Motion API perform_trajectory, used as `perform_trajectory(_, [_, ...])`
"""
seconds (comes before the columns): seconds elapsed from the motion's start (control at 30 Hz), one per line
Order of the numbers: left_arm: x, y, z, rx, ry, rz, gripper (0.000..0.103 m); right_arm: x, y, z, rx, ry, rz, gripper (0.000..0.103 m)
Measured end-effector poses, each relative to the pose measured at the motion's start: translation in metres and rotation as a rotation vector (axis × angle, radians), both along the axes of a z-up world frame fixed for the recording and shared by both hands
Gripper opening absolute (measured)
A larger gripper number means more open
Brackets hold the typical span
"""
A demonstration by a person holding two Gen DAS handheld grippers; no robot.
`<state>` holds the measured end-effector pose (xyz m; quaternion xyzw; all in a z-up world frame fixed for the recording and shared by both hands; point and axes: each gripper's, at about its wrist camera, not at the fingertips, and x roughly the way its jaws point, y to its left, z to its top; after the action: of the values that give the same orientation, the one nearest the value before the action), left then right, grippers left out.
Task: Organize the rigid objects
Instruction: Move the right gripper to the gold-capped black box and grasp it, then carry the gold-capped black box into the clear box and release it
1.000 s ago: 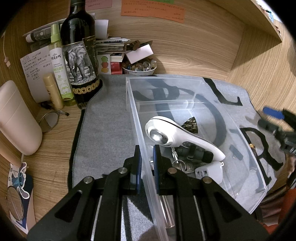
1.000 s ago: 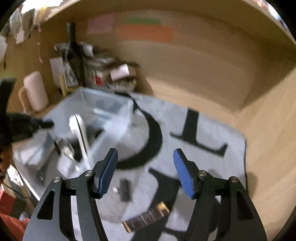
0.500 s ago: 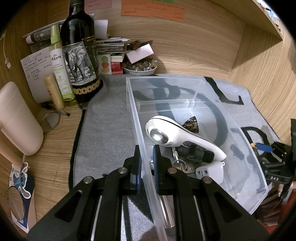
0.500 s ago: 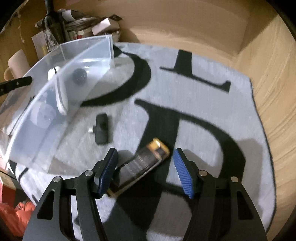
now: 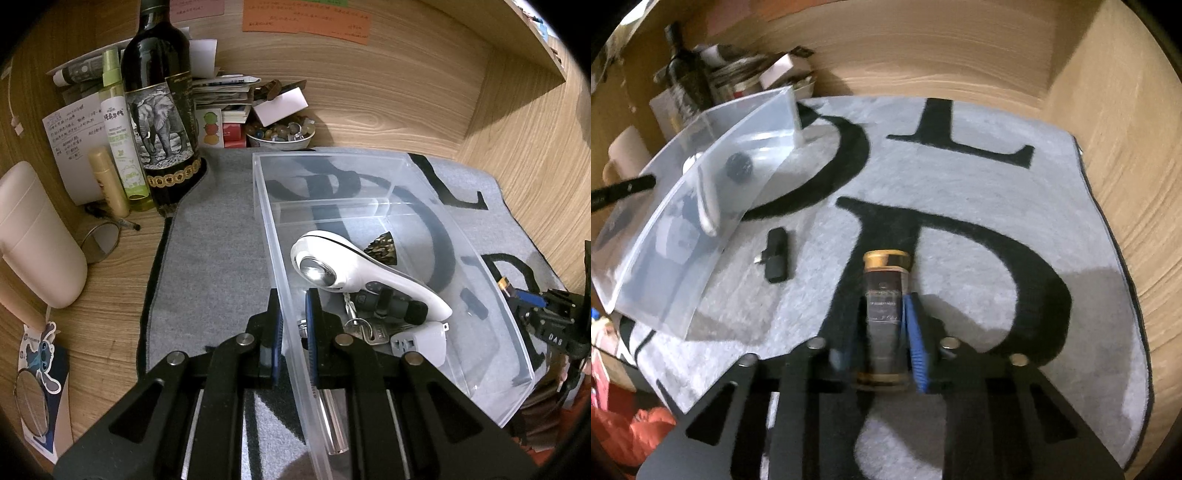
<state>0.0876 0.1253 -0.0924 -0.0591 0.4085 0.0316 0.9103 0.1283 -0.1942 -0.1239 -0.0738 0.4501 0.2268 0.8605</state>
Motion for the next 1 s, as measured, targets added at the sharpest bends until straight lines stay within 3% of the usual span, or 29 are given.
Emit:
perform_trajectory(0.3, [0.0, 0.0, 0.0, -0.002, 0.0, 0.0, 0.011, 0.001, 0.003, 0.023, 0.049, -0.064, 0.006, 0.021])
perform_trajectory(0.5, [-0.001, 0.0, 0.0, -0.001, 0.0, -0.001, 0.011, 0.002, 0.016, 0.056, 0.094, -0.153, 0.043, 0.021])
perform_trajectory(0.73, [-0.001, 0.001, 0.0, -0.003, 0.0, -0.001, 0.011, 0.0, 0.048, 0.093, 0.143, -0.26, 0.138, 0.021])
perform_trajectory(1.0, [-0.001, 0.001, 0.0, -0.004, 0.001, -0.001, 0.011, -0.011, 0.1, 0.108, 0.158, -0.31, 0.3, 0.021])
